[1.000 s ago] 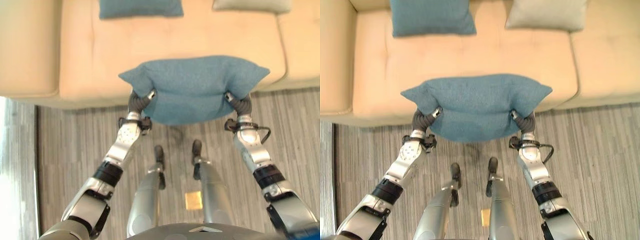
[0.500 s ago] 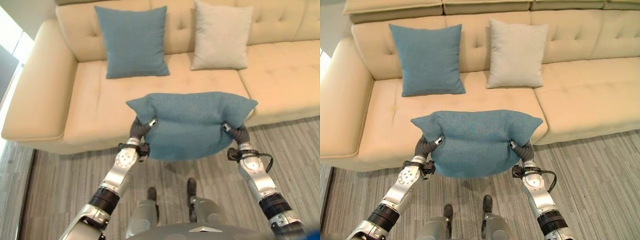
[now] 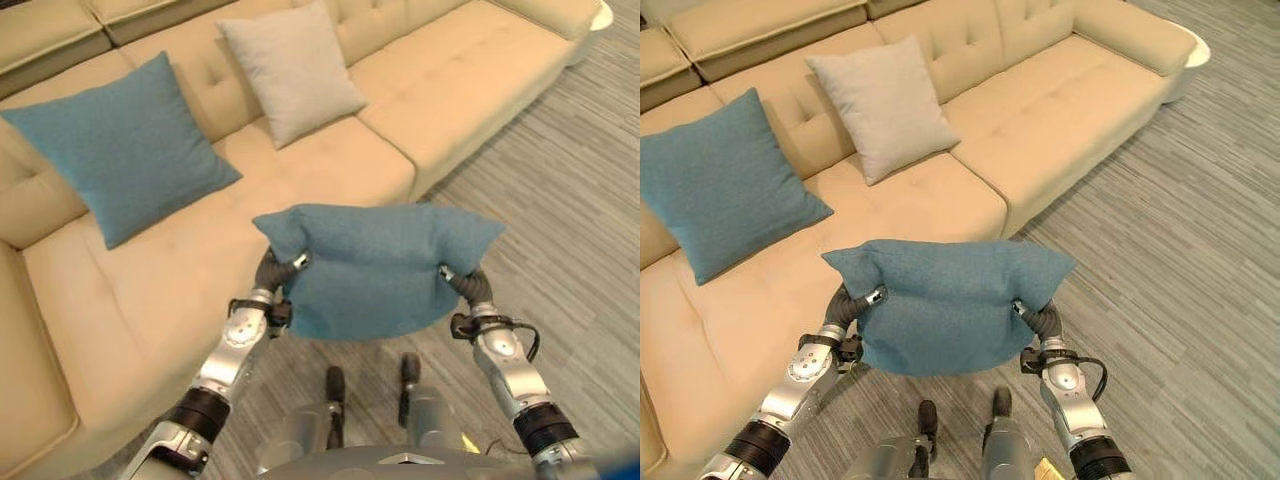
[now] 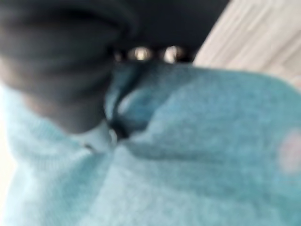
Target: Pick up all the scattered cushions and arrange them neatly on the sofa.
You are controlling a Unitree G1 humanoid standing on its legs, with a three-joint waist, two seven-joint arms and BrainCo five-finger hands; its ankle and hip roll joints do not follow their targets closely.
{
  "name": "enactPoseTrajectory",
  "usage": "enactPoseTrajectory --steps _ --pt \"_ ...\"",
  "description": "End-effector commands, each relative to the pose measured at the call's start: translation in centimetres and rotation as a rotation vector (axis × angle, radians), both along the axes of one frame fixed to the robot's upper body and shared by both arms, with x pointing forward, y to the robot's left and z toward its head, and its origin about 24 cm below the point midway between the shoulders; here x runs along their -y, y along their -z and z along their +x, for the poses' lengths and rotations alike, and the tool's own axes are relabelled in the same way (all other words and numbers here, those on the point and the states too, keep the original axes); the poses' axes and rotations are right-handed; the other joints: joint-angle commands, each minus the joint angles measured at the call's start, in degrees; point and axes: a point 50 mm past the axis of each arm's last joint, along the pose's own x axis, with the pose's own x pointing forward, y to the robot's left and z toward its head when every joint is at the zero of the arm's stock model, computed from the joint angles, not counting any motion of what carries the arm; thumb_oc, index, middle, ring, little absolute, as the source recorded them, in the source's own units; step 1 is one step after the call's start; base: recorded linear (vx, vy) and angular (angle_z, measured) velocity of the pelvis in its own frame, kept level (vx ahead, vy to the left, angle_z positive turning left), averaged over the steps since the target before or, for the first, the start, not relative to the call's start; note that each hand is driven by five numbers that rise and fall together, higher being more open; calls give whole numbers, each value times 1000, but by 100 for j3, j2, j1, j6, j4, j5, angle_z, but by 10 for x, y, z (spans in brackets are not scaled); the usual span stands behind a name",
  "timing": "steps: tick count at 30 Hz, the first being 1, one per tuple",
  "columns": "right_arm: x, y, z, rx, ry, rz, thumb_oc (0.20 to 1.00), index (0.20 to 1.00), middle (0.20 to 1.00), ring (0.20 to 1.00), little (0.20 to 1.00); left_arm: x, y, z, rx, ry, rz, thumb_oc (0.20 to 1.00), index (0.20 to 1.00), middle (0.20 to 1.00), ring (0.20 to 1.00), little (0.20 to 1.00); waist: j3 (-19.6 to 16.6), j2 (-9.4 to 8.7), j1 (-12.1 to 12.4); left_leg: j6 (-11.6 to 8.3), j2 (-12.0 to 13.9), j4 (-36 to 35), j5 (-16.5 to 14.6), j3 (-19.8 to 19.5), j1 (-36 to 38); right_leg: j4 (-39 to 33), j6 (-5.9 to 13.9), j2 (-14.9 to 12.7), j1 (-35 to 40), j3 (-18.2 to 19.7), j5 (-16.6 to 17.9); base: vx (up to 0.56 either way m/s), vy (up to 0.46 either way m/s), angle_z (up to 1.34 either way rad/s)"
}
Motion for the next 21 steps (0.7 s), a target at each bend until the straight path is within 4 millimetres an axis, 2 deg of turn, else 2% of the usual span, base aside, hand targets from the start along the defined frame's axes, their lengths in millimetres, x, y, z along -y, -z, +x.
enactPoseTrajectory --steps 1,2,4,7,9,10,11,12,13,14,15,19,21 --pt "-10 -49 22 251 -48 39 200 200 200 200 200 6 -42 6 223 70 -15 200 200 200 200 200 -314 -179 245 -753 314 263 -783 -367 197 -894 -81 153 468 -489 268 -21 -98 -103" --pt "-12 -47 20 242 -44 56 200 200 200 200 200 8 -38 3 207 77 -23 200 200 200 200 200 -348 -215 290 -781 346 220 -836 -217 304 -1240 -69 180 636 -558 283 7 -124 -71" --pt "-7 -44 16 227 -37 58 200 200 200 200 200 11 -28 -2 167 71 -56 200 200 200 200 200 -506 -194 241 -814 339 53 -781 -47 460 -1817 -87 383 948 -305 336 138 -195 -30" --pt "1 -36 6 193 -11 63 200 200 200 200 200 17 -20 -5 127 76 -90 200 200 200 200 200 -537 -144 62 -930 448 77 -784 -102 661 -2042 -202 614 1189 -58 262 116 -231 -42" --pt "5 -34 2 189 22 96 200 200 200 200 200 24 -20 -1 118 92 -112 200 200 200 200 200 -418 -216 -56 -1031 594 919 -893 -199 320 -2080 -353 727 1204 98 217 1 -306 6" --pt "9 -34 2 189 38 97 200 200 200 200 200 28 -20 3 110 89 -134 200 200 200 200 200 -261 -263 -86 -1121 670 1952 -969 -442 -137 -2101 -523 822 1319 190 158 21 -225 42" --pt "10 -33 1 181 37 95 200 200 200 200 200 29 -19 3 107 87 -139 200 200 200 200 200 -248 -268 -101 -1100 569 1984 -937 -635 -249 -2058 -554 822 1280 219 127 126 -156 25" --pt "10 -33 1 177 34 89 200 200 200 200 200 31 -20 2 108 96 -138 200 200 200 200 200 -209 -256 -20 -1053 352 1745 -1012 -989 -400 -1998 -532 859 1307 346 82 229 49 2" --pt "10 -35 3 187 32 78 200 200 200 200 200 32 -20 2 109 101 -124 200 200 200 200 200 -251 -248 41 -1078 153 1261 -666 -1276 -657 -2007 -488 912 1329 452 61 211 57 -13" --pt "10 -35 3 187 33 78 200 200 200 200 200 32 -20 2 109 101 -124 200 200 200 200 200 -254 -255 42 -1078 147 1235 -655 -1274 -644 -2005 -487 904 1328 453 55 229 92 -23" --pt "10 -38 6 194 33 76 200 200 200 200 200 31 -22 3 117 99 -124 200 200 200 200 200 -263 -202 128 -1112 111 904 -440 -1376 -777 -1984 -477 995 1388 581 -30 108 46 -51" --pt "6 -37 6 191 15 81 200 200 200 200 200 28 -21 2 115 87 -117 200 200 200 200 200 -336 -165 158 -1060 106 797 -452 -1357 -585 -1794 -432 929 1467 709 -190 200 138 -65" --pt "0 -38 7 192 -13 94 200 200 200 200 200 24 -23 1 121 82 -111 200 200 200 200 200 -359 -160 161 -973 116 712 -512 -1273 -400 -1428 -401 831 1393 837 -266 196 207 -48"
